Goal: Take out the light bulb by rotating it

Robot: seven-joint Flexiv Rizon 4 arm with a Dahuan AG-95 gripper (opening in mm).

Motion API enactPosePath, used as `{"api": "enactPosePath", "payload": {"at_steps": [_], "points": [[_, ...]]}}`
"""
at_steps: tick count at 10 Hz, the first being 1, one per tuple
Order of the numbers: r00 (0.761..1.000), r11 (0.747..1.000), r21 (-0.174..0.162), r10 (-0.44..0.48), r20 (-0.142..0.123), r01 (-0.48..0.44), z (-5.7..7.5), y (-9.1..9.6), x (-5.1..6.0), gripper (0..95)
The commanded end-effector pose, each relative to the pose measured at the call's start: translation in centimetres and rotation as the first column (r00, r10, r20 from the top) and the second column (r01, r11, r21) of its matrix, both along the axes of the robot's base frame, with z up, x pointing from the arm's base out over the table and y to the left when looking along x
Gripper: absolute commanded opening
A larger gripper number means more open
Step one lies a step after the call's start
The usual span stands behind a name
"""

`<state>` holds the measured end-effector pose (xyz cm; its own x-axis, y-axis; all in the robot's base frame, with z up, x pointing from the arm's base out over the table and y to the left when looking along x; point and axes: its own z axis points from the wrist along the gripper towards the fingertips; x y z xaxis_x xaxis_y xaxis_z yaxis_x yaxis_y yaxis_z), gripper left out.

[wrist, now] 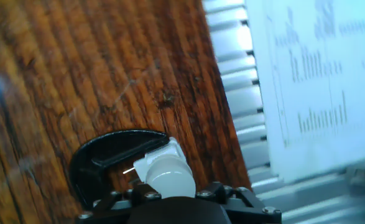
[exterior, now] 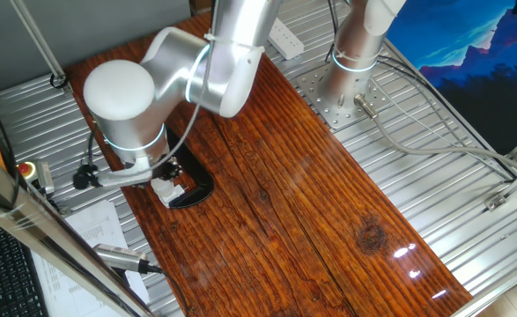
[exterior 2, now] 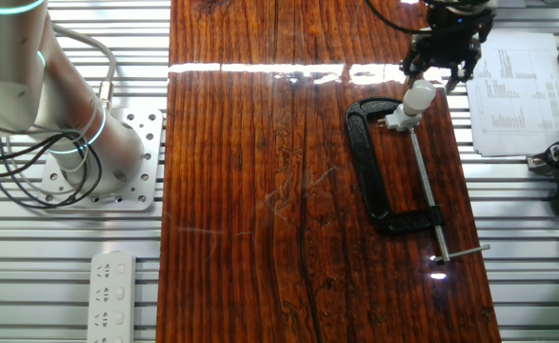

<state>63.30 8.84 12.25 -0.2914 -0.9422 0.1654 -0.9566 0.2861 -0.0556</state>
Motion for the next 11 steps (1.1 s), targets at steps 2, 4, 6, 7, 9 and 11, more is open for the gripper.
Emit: {"api": "enactPosePath", "payload": {"at_steps": [2, 4, 6, 7, 9, 11], "points": [[0.980, 0.979, 0.041, -0.197, -0.008, 0.197, -0.40, -0.91, -1.18, 38.0], [0.977, 0.975, 0.059, -0.215, -0.016, 0.215, -0.18, -0.89, -1.34, 38.0], [0.968, 0.962, 0.104, -0.249, -0.040, 0.252, 0.42, -0.61, -1.55, 57.0], [0.965, 0.958, 0.115, -0.260, -0.043, 0.263, 0.44, -0.61, -1.57, 76.0], [0.955, 0.948, 0.113, -0.295, -0.034, 0.297, 0.35, -0.62, -1.53, 76.0], [0.948, 0.941, 0.116, -0.317, -0.021, 0.318, -0.08, -0.64, -1.26, 57.0]]}}
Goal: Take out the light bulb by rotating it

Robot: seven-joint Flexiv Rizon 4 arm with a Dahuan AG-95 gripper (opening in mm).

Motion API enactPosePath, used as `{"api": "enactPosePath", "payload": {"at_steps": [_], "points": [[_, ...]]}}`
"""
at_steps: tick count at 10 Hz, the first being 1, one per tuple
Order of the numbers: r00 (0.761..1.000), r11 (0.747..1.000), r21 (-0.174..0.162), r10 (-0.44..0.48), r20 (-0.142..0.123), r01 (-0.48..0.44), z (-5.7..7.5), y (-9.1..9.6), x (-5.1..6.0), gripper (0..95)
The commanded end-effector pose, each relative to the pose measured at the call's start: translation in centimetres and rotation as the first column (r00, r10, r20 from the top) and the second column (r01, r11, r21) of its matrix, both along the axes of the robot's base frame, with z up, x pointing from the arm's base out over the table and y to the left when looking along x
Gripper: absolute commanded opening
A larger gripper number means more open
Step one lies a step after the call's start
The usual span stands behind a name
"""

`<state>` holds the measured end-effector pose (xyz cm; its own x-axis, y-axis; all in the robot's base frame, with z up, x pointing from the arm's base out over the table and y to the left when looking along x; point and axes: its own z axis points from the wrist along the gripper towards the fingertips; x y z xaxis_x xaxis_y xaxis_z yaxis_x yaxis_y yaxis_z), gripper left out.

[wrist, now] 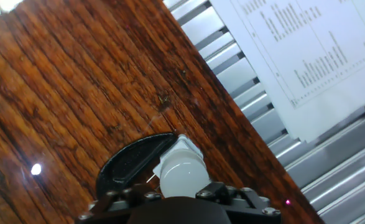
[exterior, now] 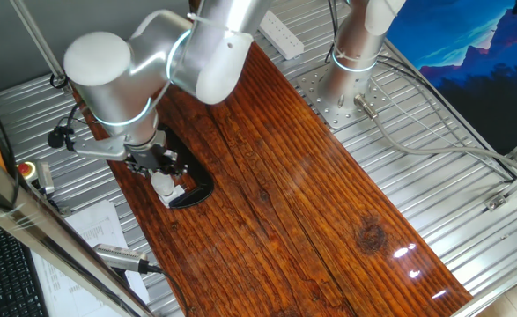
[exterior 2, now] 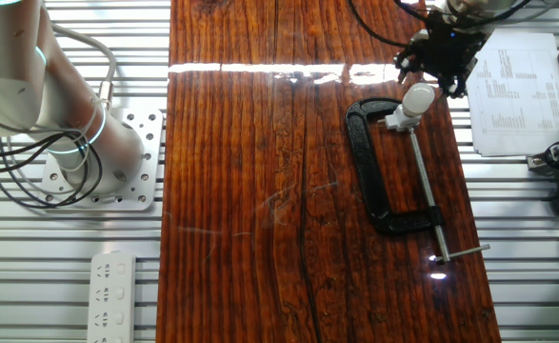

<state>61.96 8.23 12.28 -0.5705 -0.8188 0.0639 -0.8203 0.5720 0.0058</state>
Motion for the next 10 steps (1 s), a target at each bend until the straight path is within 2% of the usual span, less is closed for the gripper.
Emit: {"api": "enactPosePath", "payload": {"at_steps": [1, 3, 4, 5, 6, 9, 10], "points": [[0.998, 0.999, -0.005, -0.054, 0.021, 0.054, -0.42, -0.01, 0.38, 57.0], [0.995, 0.995, 0.001, -0.099, 0.023, 0.099, -0.50, 0.00, 0.50, 57.0], [0.995, 0.995, 0.007, -0.101, 0.022, 0.101, -0.50, 0.00, 0.50, 38.0], [0.994, 0.995, 0.005, -0.105, 0.023, 0.104, -0.60, -0.01, 0.53, 57.0], [0.994, 0.994, 0.005, -0.105, 0.023, 0.105, -0.67, -0.02, 0.54, 38.0], [0.991, 0.991, 0.012, -0.133, 0.028, 0.133, -0.85, -0.06, 0.59, 38.0], [0.990, 0.990, 0.015, -0.139, 0.024, 0.139, -0.85, -0.06, 0.59, 19.0]]}}
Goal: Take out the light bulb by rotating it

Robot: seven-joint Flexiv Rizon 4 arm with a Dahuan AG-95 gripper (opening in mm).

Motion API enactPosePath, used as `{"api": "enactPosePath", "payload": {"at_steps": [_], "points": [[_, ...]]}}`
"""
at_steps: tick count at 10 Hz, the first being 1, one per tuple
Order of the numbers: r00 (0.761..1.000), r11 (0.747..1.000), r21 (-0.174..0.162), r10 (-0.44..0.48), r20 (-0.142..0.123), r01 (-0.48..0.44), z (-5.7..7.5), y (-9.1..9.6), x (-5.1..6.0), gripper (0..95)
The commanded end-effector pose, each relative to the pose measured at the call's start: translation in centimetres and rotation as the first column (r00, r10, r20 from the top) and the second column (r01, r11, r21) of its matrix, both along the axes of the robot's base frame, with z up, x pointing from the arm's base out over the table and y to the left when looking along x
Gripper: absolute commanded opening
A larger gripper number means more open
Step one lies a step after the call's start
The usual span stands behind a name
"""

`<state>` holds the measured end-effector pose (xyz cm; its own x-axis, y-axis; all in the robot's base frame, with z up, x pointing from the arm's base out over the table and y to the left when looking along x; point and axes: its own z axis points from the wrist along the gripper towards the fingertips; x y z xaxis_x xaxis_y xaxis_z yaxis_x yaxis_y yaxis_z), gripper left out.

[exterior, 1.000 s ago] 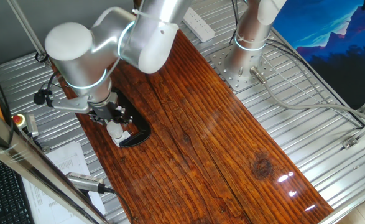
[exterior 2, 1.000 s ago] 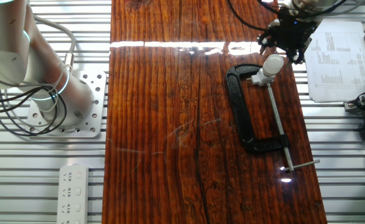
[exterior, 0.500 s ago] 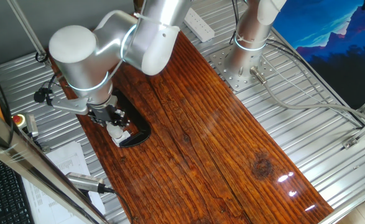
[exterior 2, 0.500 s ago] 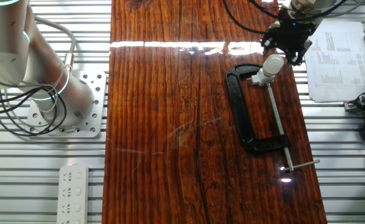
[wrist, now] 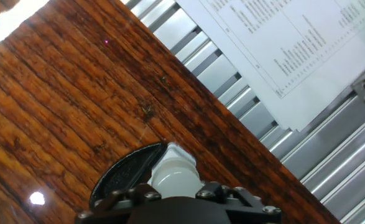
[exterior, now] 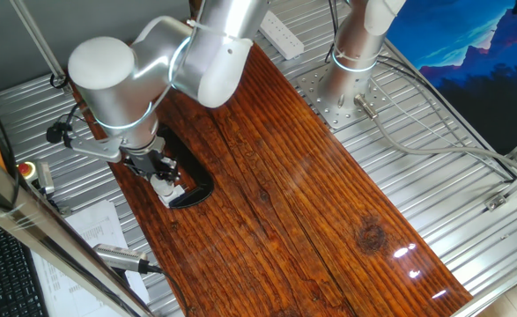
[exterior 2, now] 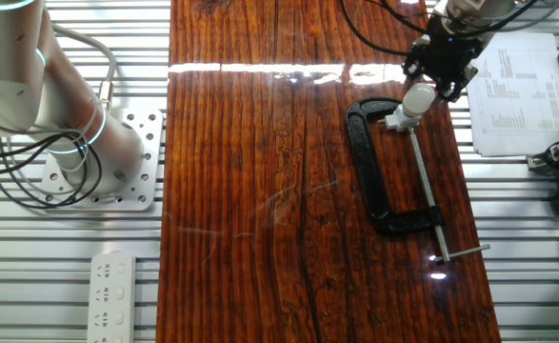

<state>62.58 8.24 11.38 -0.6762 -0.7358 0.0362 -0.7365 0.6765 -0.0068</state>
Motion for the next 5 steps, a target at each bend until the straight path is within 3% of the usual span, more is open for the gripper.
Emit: {"api": "enactPosePath", "payload": {"at_steps": [1, 3, 4, 5], "points": [[1.000, 1.000, 0.000, -0.005, -0.003, 0.005, 0.02, -0.08, -0.03, 19.0], [1.000, 1.000, 0.005, 0.027, -0.007, -0.027, 0.01, -0.08, -0.03, 19.0], [0.998, 0.998, 0.021, 0.064, -0.012, -0.063, 0.00, -0.03, -0.04, 0.0], [0.996, 0.996, 0.026, 0.086, -0.015, -0.086, 0.00, -0.03, -0.05, 0.0]]}}
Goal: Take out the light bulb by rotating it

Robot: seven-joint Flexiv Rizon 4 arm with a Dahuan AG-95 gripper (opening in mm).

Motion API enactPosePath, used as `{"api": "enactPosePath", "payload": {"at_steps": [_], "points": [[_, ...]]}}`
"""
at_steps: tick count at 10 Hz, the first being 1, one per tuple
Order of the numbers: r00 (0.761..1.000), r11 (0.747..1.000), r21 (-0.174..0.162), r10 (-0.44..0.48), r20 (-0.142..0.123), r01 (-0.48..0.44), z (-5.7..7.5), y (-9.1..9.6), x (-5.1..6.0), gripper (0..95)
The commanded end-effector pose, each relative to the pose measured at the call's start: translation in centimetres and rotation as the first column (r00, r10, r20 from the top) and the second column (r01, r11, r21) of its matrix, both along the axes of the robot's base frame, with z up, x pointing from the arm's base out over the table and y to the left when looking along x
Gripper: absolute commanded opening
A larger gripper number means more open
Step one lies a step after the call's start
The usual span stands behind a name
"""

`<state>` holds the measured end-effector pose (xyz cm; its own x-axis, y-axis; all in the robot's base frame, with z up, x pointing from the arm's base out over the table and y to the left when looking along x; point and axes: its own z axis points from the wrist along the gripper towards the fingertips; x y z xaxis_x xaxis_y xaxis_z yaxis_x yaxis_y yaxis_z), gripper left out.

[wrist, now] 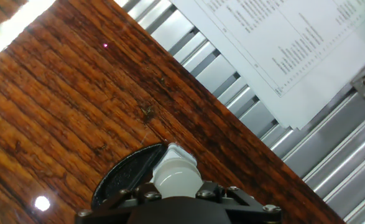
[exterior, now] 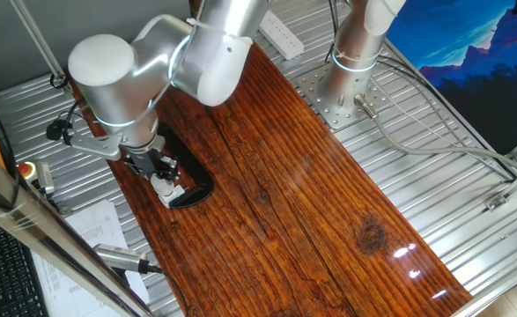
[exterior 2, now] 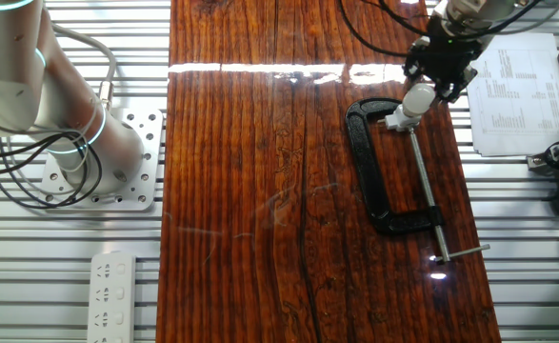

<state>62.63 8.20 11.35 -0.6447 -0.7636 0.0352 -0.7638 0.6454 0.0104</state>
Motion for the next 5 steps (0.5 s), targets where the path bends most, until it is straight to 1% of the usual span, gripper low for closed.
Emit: {"api": "enactPosePath", "payload": {"at_steps": [1, 2, 4, 5], "points": [[0.995, 0.995, 0.011, 0.101, -0.011, -0.101, 0.10, 0.06, -0.13, 0.0], [0.990, 0.991, 0.002, 0.137, -0.013, -0.137, 0.15, 0.07, -0.14, 0.0], [0.979, 0.979, -0.001, 0.204, -0.016, -0.204, 0.07, 0.29, -0.21, 0.0], [0.971, 0.971, -0.008, 0.238, -0.016, -0.239, -0.04, 0.55, -0.31, 0.0]]}}
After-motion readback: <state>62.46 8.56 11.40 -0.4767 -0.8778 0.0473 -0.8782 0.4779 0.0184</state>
